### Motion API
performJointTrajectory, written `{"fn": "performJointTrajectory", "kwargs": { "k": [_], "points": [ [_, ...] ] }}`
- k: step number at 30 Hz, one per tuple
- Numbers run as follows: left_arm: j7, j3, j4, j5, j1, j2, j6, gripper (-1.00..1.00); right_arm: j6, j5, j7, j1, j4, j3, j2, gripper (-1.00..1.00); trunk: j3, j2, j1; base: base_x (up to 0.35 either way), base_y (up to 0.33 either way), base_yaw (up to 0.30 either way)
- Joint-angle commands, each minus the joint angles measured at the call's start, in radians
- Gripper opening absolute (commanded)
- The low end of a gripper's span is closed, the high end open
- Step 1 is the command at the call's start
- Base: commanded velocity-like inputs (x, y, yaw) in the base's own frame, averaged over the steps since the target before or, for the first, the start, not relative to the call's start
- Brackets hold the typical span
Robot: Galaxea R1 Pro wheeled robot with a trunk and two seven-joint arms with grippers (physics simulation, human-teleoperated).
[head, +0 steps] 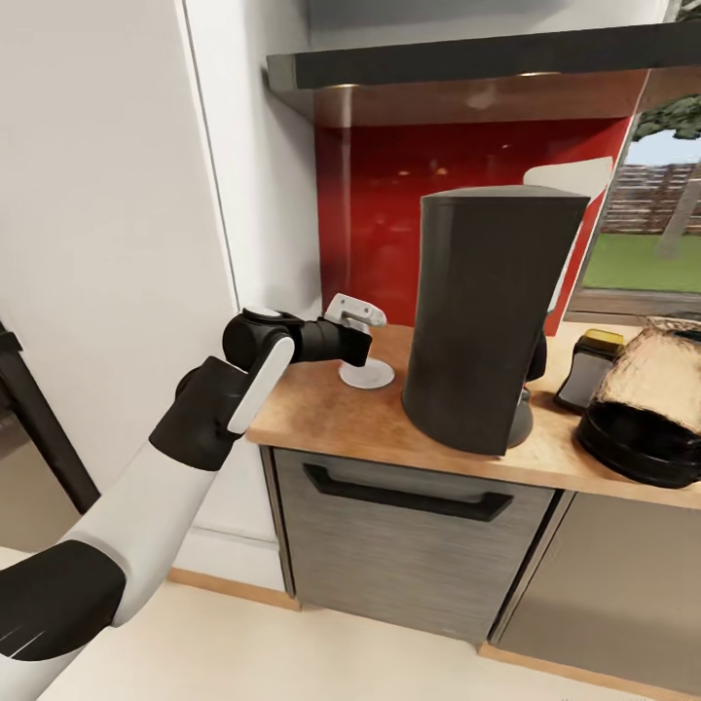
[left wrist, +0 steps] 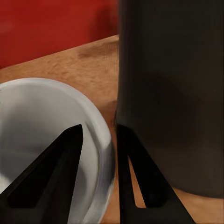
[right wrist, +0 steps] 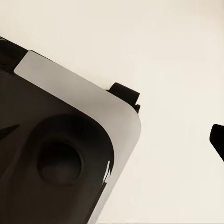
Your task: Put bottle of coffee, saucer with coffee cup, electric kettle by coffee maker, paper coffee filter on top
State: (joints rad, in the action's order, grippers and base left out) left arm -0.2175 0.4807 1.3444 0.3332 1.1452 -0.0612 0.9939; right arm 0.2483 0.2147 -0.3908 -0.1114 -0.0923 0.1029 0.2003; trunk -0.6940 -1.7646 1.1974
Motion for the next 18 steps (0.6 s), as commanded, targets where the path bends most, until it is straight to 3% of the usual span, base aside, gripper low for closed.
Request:
{"fn": "performJointTrajectory", "kwargs": {
  "k": [1,10,18],
  "points": [
    [-0.01,-0.001,0.0,-0.01,0.001,0.0,0.003,-1.0,0.005,0.002,0.001,-0.001,0.0,0.008,0.001,1.0,-0.001,0.0,0.0,0.078,0.071,-0.021],
    [-0.01,-0.001,0.004,-0.009,0.001,0.001,0.004,-1.0,0.005,0.002,0.001,-0.001,0.0,0.008,0.001,1.0,0.002,0.0,0.0,0.018,0.017,-0.156],
    [-0.01,-0.002,0.005,-0.008,0.001,0.013,0.005,-1.0,0.006,0.002,0.001,-0.001,0.0,0.007,0.001,1.0,0.003,0.0,0.0,0.001,0.099,-0.035]
  ]
}}
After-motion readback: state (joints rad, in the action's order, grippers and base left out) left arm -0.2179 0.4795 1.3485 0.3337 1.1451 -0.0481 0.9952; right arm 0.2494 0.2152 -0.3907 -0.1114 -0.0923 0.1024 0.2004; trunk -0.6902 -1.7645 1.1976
